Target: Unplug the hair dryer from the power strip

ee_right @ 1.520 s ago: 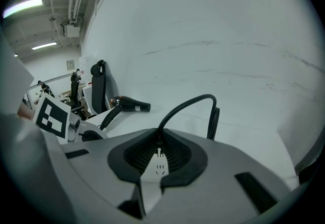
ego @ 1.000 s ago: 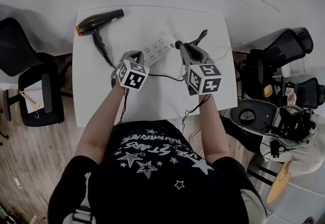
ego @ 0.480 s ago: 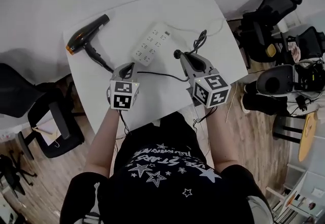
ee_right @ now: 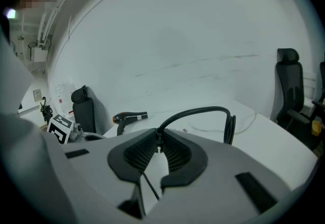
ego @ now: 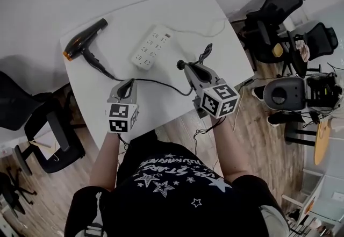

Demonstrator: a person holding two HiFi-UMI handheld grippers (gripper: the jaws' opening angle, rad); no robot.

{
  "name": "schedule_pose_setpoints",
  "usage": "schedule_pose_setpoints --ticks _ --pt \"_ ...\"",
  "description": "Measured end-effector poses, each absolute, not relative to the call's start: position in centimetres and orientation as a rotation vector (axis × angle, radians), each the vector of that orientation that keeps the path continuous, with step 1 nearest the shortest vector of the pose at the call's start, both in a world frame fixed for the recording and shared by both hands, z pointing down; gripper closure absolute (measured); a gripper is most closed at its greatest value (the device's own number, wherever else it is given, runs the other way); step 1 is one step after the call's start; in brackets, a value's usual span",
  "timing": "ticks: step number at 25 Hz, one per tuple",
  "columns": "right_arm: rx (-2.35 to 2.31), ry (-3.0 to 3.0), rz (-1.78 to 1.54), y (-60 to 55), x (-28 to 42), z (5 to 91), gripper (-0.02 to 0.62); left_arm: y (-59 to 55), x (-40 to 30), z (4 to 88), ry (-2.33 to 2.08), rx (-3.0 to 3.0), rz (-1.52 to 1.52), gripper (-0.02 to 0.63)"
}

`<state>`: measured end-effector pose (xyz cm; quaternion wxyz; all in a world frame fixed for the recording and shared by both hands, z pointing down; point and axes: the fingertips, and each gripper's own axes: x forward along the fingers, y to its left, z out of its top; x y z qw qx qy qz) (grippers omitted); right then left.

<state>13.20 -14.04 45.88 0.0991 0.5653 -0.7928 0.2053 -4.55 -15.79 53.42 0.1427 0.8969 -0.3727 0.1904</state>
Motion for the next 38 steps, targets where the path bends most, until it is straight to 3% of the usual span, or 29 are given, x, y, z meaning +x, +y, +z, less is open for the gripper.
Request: schedule_pose_setpoints --ticks 29,38 --pt "1.593 -2.528 0.571 5.7 5.7 44.3 0.545 5.6 -11.0 48.8 -1.186 2.513 0.485 0.598" --pt "1.562 -2.5 0.538 7.1 3.2 44.8 0.545 6.5 -13.1 46.1 -1.231 2.507 0.405 0.598"
